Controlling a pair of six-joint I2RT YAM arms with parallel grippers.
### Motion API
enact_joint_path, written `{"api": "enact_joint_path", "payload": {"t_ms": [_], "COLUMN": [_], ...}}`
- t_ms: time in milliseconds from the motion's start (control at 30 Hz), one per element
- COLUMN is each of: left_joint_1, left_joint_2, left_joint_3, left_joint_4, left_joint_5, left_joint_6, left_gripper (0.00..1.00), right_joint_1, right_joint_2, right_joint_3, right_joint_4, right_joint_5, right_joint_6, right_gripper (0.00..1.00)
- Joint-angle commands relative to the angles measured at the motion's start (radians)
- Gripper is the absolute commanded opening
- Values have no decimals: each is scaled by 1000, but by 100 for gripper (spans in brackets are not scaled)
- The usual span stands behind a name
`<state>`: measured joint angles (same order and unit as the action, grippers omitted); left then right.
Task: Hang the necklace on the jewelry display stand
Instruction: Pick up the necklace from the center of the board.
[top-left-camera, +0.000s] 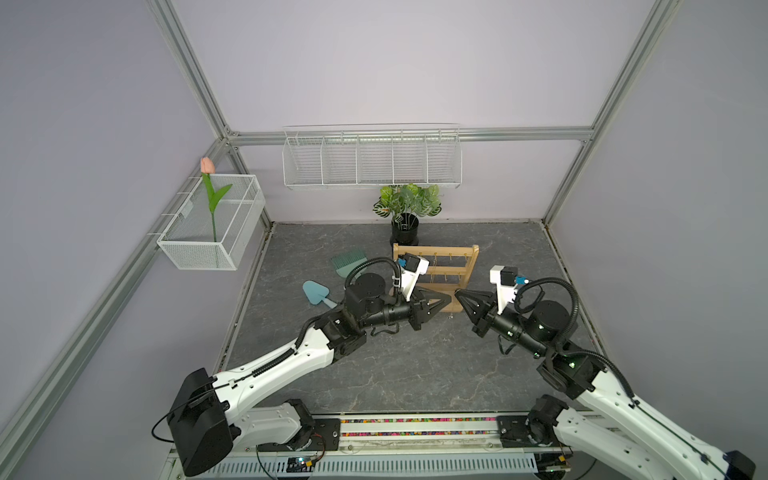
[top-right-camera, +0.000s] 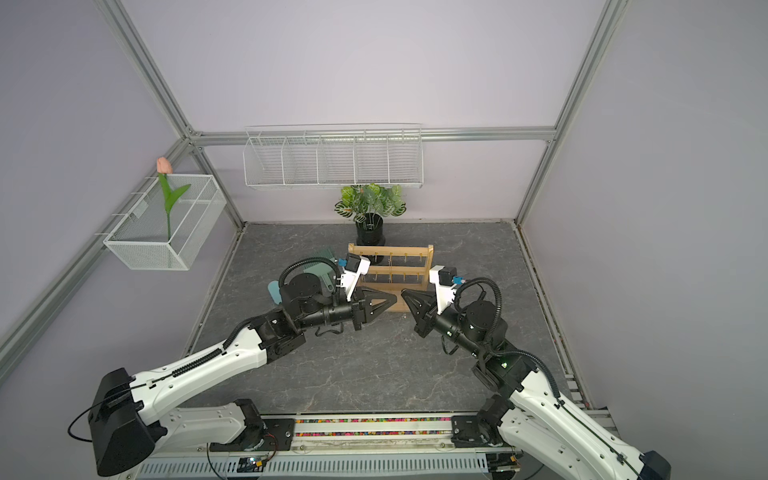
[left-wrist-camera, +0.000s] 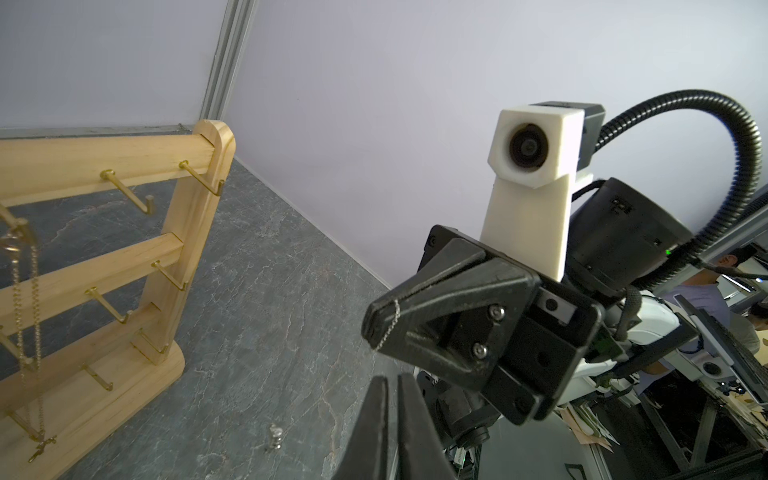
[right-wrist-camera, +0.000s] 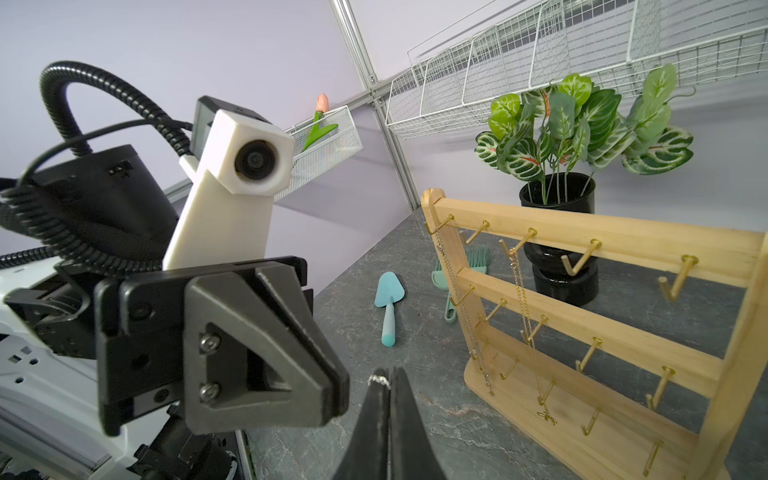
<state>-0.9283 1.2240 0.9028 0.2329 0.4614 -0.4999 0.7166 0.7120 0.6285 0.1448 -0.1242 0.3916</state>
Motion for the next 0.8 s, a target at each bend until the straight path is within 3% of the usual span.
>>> {"api": "enact_joint_path", "payload": {"t_ms": [0, 133, 267, 767], "left_joint_1": [6, 6, 3, -34], "left_joint_2": [34, 72, 110, -14], "left_joint_3": [38, 46, 75, 4], "left_joint_4": [-46, -69, -88, -79], "left_joint_5": [-47, -111, -55, -187], "left_joint_6": [28, 65, 100, 187], "left_gripper": [15, 18, 21, 25], "right_joint_1": [-6, -7, -8, -7], "right_joint_2": [-9, -19, -15, 5], "right_joint_3": [25, 35, 48, 76], "right_joint_4": [18, 10, -9, -52], "right_joint_5": [-9, -14, -7, 28], "right_joint_6": [-23, -24, -28, -40], "right_gripper": [7, 7, 7, 7]}}
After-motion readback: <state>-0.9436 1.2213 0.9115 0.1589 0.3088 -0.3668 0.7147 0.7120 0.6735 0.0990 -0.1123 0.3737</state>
